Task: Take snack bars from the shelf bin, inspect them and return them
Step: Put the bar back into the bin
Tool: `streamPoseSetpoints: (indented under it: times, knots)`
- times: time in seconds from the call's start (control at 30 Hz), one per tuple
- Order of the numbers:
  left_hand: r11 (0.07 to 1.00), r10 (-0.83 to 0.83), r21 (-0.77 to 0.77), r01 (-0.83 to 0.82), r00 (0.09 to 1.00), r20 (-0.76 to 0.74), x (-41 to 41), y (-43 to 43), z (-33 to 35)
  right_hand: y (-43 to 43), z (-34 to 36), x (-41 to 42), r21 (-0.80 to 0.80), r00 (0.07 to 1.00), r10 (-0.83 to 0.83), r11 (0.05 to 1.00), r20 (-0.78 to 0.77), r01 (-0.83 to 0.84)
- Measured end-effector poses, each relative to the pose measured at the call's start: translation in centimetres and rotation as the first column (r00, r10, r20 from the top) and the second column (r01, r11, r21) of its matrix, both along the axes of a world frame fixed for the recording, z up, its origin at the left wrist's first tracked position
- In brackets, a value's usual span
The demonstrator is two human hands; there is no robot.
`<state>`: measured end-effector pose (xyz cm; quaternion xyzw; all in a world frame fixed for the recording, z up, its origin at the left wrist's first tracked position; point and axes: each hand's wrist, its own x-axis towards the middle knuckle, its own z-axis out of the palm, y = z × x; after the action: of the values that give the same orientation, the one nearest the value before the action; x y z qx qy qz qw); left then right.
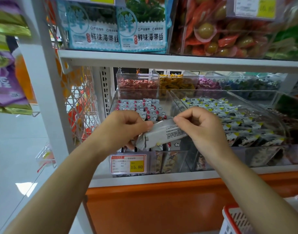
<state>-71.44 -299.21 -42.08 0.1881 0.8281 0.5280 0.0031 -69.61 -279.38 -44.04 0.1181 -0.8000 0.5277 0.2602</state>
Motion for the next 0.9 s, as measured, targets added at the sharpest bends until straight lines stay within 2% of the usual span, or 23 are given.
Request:
streamPoseSetpoints:
  times: [0.23,0.37,0.5,0.63,0.8,0.87,0.9]
  knots:
    - [0.999,0.032,-0.038,-0.035,0.996,-0.088,0.0,-0.1,-0.1,-0.1,-0.2,0.1,0.003,1.0,0.004,1.0,0.011,-0.004]
    - [0.999,-0.043,-0.034,0.043,0.999,-0.013,0.3,0.0,0.1,0.3,-0.3,-0.2,-0.008,0.999,-0.03,1.0,0.042,0.03]
    - [0.995,-0.053,-0.081,0.049,0.998,-0.044,0.2,-0.3,0.1,0.9,0.4,-0.2,-0.185,0.952,0.187,0.972,0.241,-0.144]
    - [0.992,-0.065,-0.112,0.058,0.996,-0.065,0.1,-0.1,-0.2,1.5,0.9,-0.4,-0.3,0.884,0.317,0.929,0.344,-0.217]
    - [0.986,0.006,-0.162,-0.029,0.991,-0.137,-0.3,0.5,-1.0,1.2,-0.3,-0.6,-0.434,0.91,0.308,0.885,0.278,-0.167]
    - [0.985,0.098,-0.121,-0.124,0.975,-0.199,-0.5,0.8,-1.2,0.5,-0.7,-0.4,-0.514,0.913,0.341,0.838,0.226,-0.186]
    - [0.982,0.142,-0.09,-0.166,0.965,-0.222,-0.5,1.0,-1.3,0.1,-0.9,-0.3,-0.493,0.92,0.336,0.847,0.204,-0.2]
